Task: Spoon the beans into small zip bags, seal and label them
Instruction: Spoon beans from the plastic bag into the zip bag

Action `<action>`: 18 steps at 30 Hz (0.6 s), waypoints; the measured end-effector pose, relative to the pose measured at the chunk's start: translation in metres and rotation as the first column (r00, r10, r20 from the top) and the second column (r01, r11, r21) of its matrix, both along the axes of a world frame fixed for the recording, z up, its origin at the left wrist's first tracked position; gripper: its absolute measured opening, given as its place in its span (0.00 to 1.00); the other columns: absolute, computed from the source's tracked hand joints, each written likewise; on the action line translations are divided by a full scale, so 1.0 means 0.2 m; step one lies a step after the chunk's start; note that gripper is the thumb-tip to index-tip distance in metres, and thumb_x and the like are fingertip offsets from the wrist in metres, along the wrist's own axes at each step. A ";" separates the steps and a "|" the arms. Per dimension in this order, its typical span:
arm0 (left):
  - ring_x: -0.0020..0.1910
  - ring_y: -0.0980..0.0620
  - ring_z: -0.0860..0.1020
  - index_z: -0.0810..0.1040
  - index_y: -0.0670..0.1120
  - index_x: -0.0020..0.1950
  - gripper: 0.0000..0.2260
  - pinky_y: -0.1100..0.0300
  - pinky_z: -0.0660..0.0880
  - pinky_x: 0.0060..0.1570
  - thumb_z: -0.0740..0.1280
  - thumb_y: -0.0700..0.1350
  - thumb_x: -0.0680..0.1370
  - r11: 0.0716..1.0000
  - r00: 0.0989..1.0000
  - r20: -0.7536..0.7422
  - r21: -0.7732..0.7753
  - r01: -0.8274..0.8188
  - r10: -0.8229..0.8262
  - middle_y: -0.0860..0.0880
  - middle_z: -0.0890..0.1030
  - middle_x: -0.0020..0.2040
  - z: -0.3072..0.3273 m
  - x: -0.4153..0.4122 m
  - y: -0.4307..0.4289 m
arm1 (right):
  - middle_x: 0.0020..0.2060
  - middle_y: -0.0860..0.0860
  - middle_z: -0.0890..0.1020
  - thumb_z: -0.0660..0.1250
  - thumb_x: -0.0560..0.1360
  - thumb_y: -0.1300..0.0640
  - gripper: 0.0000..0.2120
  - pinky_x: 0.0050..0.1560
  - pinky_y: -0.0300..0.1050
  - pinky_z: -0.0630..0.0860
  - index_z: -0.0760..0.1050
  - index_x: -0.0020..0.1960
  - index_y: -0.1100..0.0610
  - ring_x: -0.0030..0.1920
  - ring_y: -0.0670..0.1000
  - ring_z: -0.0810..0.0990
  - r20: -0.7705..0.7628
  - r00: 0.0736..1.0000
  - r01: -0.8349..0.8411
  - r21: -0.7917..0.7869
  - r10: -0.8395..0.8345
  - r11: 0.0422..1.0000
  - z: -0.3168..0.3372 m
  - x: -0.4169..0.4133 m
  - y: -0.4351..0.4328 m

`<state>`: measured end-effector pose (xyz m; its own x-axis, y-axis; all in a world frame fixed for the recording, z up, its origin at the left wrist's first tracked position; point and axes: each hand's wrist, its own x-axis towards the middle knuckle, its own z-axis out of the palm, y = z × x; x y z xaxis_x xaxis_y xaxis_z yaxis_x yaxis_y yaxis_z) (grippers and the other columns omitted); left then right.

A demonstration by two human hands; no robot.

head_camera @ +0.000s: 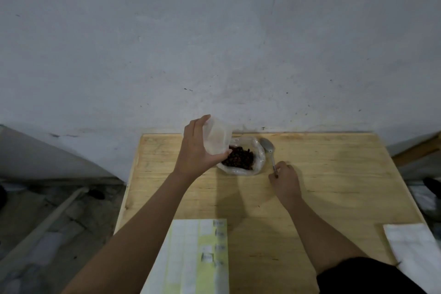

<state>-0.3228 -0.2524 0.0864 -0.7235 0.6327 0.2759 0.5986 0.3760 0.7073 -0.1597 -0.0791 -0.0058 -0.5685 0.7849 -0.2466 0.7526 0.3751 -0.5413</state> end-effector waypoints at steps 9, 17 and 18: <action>0.64 0.55 0.63 0.61 0.48 0.71 0.40 0.61 0.64 0.60 0.78 0.51 0.65 1.000 0.997 0.078 0.021 -0.002 0.000 0.58 0.63 0.61 0.01 0.03 -0.01 | 0.48 0.64 0.77 0.60 0.74 0.68 0.11 0.43 0.46 0.68 0.77 0.54 0.68 0.46 0.62 0.76 -0.129 0.977 0.178 0.043 -0.171 0.983 0.02 0.14 -0.02; 0.64 0.56 0.62 0.61 0.48 0.71 0.40 0.62 0.64 0.60 0.78 0.52 0.65 0.999 0.997 0.067 0.002 0.034 -0.034 0.52 0.66 0.65 -0.02 0.04 -0.01 | 0.29 0.53 0.78 0.66 0.72 0.70 0.06 0.41 0.52 0.78 0.77 0.39 0.61 0.35 0.55 0.82 -0.518 0.660 0.472 -0.278 -0.544 0.837 0.22 0.16 0.06; 0.64 0.56 0.62 0.61 0.48 0.71 0.40 0.62 0.63 0.60 0.78 0.52 0.65 0.999 0.997 0.066 -0.002 0.033 -0.033 0.52 0.66 0.65 -0.02 0.04 -0.01 | 0.30 0.53 0.78 0.66 0.73 0.67 0.06 0.44 0.53 0.79 0.77 0.40 0.60 0.34 0.54 0.81 -0.532 0.641 0.491 -0.270 -0.553 0.829 0.26 0.15 0.07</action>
